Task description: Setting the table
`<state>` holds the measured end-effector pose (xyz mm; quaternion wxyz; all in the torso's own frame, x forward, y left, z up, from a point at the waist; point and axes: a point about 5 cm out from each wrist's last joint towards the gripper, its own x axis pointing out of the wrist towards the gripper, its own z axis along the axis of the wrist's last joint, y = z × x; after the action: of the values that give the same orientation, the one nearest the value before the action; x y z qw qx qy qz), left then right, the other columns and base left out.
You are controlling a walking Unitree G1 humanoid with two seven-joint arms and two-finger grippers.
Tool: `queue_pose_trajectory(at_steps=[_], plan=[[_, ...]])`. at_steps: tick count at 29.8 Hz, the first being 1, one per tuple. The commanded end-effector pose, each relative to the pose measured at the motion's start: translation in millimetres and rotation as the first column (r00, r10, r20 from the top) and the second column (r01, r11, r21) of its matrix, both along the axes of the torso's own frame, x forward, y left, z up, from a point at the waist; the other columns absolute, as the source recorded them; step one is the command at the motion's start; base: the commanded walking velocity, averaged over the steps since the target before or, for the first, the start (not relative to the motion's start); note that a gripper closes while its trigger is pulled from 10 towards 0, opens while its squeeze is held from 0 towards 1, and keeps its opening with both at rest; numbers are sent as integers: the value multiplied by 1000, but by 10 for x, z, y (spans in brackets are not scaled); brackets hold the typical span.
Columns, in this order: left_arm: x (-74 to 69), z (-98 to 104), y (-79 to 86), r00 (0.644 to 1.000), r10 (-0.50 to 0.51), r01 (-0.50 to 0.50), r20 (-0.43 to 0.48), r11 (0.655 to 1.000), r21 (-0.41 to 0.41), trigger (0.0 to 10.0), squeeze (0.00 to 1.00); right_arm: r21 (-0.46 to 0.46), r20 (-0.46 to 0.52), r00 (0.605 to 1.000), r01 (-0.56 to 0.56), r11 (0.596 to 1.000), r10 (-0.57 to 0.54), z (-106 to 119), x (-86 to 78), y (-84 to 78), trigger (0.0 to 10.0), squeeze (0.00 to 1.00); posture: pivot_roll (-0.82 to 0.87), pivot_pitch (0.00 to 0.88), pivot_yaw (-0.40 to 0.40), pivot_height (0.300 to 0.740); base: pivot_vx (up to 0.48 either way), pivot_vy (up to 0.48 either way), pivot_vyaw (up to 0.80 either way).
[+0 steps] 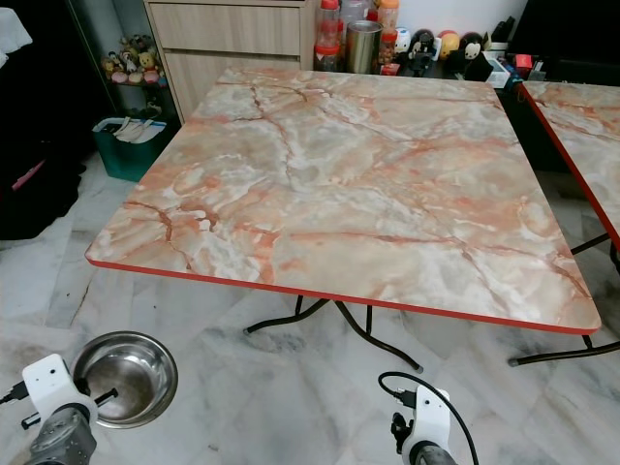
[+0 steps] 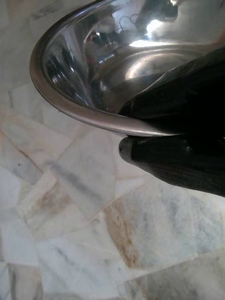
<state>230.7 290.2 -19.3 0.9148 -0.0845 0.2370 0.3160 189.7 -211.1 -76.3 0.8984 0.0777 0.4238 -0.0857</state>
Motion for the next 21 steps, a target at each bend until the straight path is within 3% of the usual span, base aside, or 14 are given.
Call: queue_pose_trajectory(at_steps=[1,15,21], plan=[[-28,28,86,1000,27,-27,12,1000,14,10000,0,8,-11,1000,19,1000,-19,-19,-35,-1,10000,0,139,69,5,740,0,0,0],[-140,26,207,999,48,-48,2,997,54,10000,0,8,-18,999,31,999,-31,-29,-54,-1,10000,0,146,73,4,740,0,0,0],[-104,179,384,996,84,-89,39,987,136,10000,0,9,-18,999,29,1000,-29,-30,-56,0,10000,0,149,68,3,740,0,0,0]])
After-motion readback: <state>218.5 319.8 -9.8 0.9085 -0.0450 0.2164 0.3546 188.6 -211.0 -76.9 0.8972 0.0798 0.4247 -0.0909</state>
